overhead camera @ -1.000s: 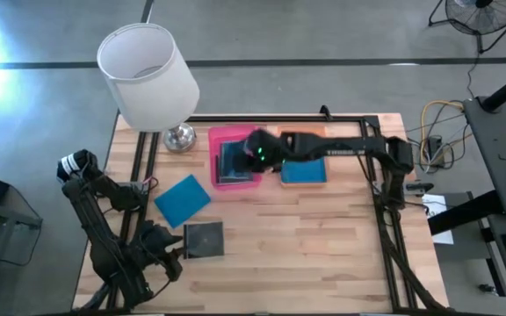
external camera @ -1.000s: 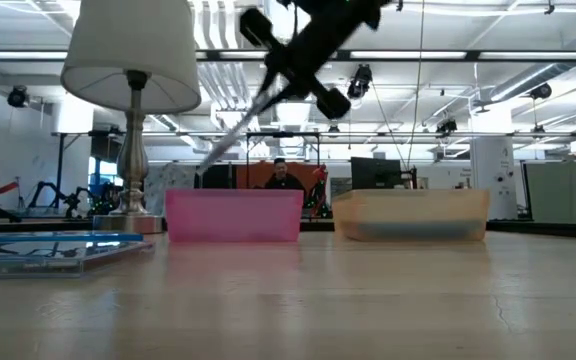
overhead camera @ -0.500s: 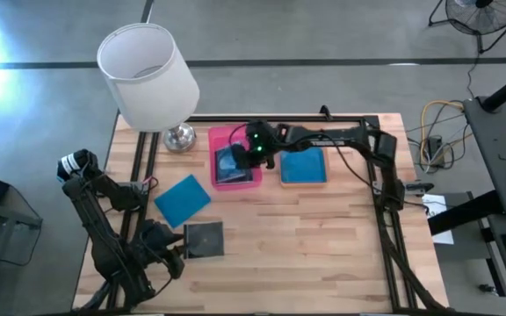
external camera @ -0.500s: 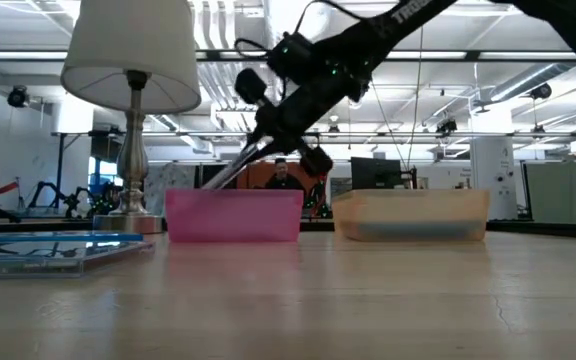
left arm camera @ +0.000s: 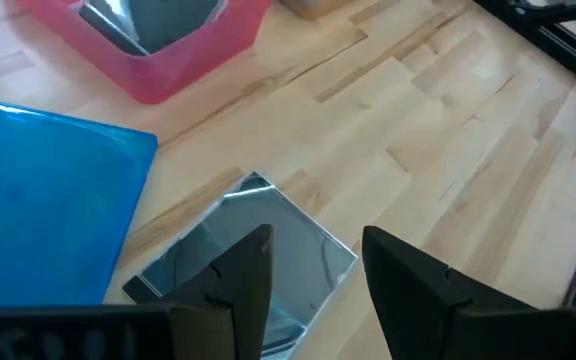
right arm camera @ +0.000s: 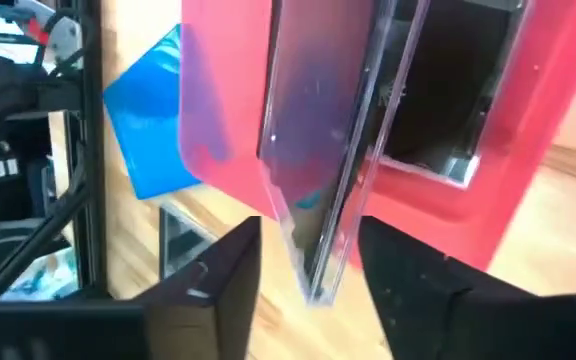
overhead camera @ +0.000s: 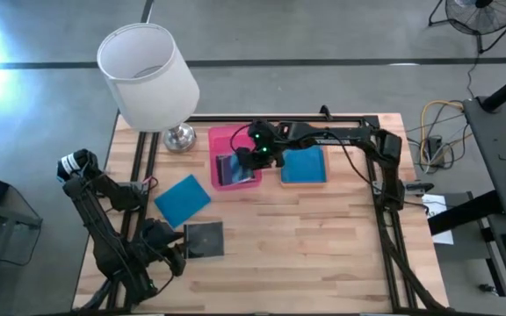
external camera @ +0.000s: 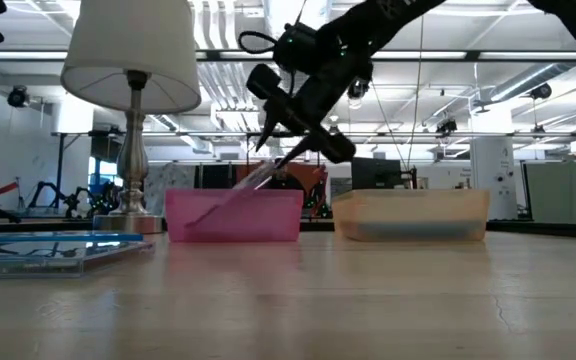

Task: Pick & place jewel cases by type
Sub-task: Put the black cd case into the red bin

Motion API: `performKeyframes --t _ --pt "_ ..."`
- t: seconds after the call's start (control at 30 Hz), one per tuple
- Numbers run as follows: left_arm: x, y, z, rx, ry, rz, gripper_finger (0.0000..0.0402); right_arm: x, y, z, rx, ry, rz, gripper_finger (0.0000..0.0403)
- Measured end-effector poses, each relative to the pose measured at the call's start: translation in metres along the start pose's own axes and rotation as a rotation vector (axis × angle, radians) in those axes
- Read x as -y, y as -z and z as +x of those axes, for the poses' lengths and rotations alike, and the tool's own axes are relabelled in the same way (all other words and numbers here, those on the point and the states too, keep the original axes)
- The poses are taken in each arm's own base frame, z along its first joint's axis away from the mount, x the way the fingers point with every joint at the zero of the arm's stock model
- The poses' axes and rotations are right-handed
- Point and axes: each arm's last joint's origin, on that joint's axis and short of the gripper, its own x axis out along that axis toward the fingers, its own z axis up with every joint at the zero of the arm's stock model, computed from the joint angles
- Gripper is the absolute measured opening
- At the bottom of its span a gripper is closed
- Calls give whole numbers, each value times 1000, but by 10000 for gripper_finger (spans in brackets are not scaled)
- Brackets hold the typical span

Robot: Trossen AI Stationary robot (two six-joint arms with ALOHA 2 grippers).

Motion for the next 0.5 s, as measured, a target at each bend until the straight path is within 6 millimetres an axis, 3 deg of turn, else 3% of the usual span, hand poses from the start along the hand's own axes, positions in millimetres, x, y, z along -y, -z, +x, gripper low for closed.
performKeyframes --t 0.1,0.3,0.5 --pt "0 -1 1 4 -7 20 139 3 7 -11 5 72 -19 198" --pt "-1 -1 1 -10 -14 30 139 -3 30 -53 65 196 -106 238" --pt "-6 8 6 -157 -77 47 139 -24 83 -65 24 179 -252 253"
